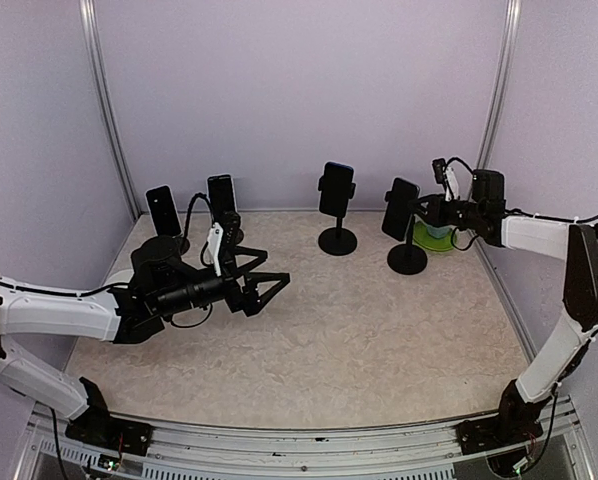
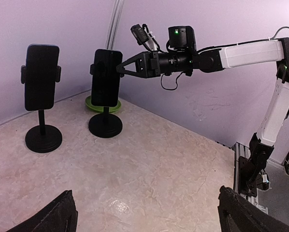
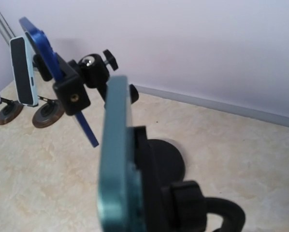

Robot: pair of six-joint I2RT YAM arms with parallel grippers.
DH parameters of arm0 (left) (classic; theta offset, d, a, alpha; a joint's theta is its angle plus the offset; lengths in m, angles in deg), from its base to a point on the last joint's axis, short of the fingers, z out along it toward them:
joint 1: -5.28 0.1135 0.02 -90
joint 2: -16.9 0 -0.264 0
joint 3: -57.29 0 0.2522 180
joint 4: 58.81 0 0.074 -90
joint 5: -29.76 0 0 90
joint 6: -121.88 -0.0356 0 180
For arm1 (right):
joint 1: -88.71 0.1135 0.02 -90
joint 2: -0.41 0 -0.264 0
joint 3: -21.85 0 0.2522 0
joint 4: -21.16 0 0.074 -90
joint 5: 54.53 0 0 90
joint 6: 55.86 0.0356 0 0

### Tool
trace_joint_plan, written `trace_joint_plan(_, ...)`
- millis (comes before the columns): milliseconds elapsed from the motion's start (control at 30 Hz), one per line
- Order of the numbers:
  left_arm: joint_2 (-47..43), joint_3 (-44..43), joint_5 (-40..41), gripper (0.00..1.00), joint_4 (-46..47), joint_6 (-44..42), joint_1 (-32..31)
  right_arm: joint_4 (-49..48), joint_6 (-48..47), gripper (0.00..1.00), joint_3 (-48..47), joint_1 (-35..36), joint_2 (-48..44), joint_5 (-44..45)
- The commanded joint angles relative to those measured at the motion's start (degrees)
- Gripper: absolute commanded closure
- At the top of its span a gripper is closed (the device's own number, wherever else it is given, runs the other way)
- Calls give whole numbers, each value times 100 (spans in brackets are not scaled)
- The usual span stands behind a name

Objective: Place the phone on the phone stand
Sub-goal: Place the phone stand with the phone at the center of the board.

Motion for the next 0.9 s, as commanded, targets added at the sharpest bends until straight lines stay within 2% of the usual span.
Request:
trace_joint_plan(0,76,-203,-22,1,-46,-71,2,-1278,221,96,-44,-71,-26,-401)
trace_joint_plan(333,274,-329,-86,1,-18,-69,13,333,-454,95,126,-82,-360,-140)
trace_joint_plan(567,461,-419,-213,1,102,-4,-12,1002,-680,94,297,-82,-672,334)
trace_joint_plan(867,467,-455,-250,1,144,21,-33,1796,-806,92,105,-82,-713,380)
